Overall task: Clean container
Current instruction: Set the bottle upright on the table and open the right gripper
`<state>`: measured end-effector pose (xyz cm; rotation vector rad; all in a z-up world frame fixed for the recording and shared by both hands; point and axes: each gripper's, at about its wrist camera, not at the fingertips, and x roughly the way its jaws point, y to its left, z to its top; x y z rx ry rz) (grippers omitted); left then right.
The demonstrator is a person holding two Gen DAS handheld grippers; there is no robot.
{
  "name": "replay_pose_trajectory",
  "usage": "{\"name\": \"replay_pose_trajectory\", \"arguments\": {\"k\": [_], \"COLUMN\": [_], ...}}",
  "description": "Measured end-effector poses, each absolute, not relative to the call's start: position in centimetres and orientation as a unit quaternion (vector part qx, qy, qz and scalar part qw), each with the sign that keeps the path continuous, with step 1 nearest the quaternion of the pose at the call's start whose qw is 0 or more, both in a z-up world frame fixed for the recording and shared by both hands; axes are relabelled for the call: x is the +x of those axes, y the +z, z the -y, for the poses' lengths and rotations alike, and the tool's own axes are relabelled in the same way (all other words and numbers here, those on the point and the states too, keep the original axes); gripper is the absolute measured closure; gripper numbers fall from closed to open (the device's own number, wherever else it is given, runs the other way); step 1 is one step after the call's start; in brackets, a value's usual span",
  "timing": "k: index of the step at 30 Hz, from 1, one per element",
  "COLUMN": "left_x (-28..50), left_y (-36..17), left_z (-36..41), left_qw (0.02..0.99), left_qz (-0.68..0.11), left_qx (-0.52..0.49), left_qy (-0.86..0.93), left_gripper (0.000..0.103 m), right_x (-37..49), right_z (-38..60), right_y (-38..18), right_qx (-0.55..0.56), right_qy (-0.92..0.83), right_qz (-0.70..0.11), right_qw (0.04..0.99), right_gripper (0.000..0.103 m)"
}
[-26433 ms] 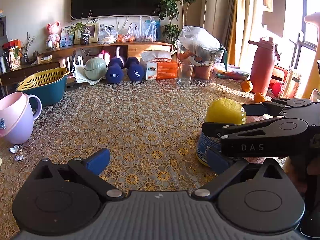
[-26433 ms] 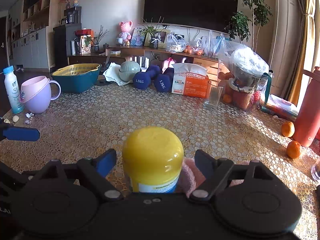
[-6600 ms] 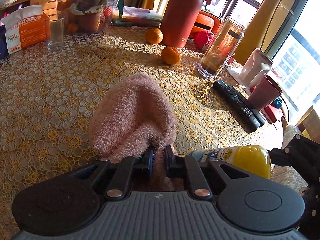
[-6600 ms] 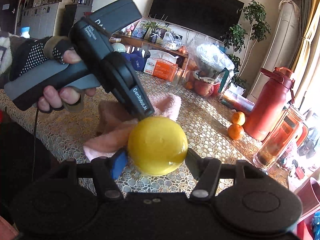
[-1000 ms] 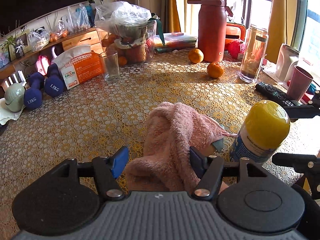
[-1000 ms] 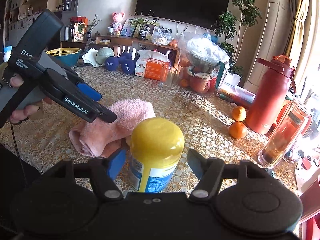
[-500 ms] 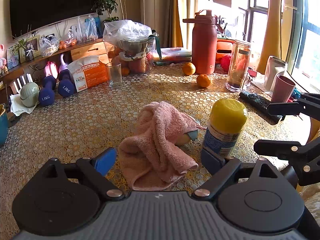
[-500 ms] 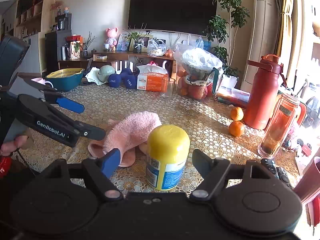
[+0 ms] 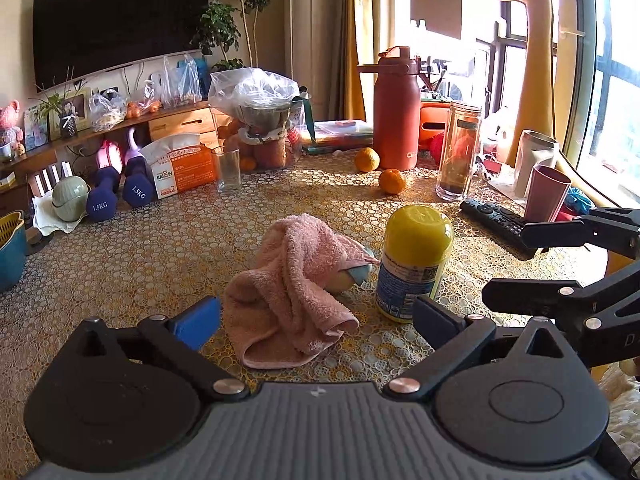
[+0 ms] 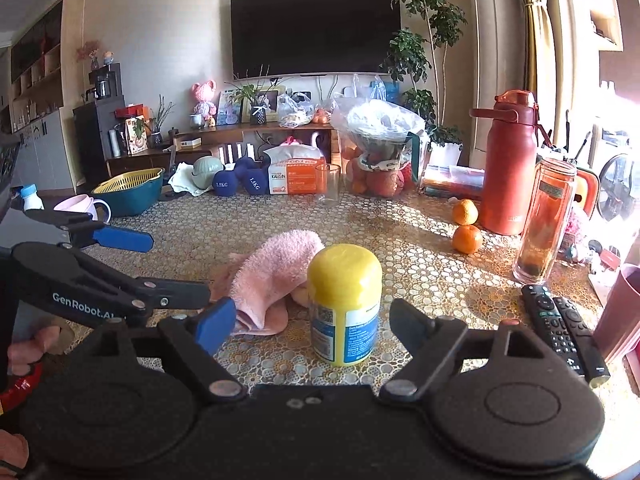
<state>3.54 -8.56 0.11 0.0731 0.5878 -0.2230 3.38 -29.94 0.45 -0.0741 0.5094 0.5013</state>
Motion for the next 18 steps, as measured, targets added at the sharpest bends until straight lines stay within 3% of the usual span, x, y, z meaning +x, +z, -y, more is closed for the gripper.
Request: {"name": "replay_pose_trajectory", "arguments": {"k": [18], "left_x": [1.2], "left_y": [-0.4], "left_z": [8.8], "left_qw": [0.955], "left_qz": [-0.279], "left_qx": [0.033], "left_qy": [-0.095], "left_gripper": [0.0], "right_x": [1.9], "right_z": [29.6], "right_y": [-0.5], "right_qx": [-0.022], "right_qy": [0.216], "right_qz": [-0.265], "right_qw": [0.94], "right_gripper": [0.018]}}
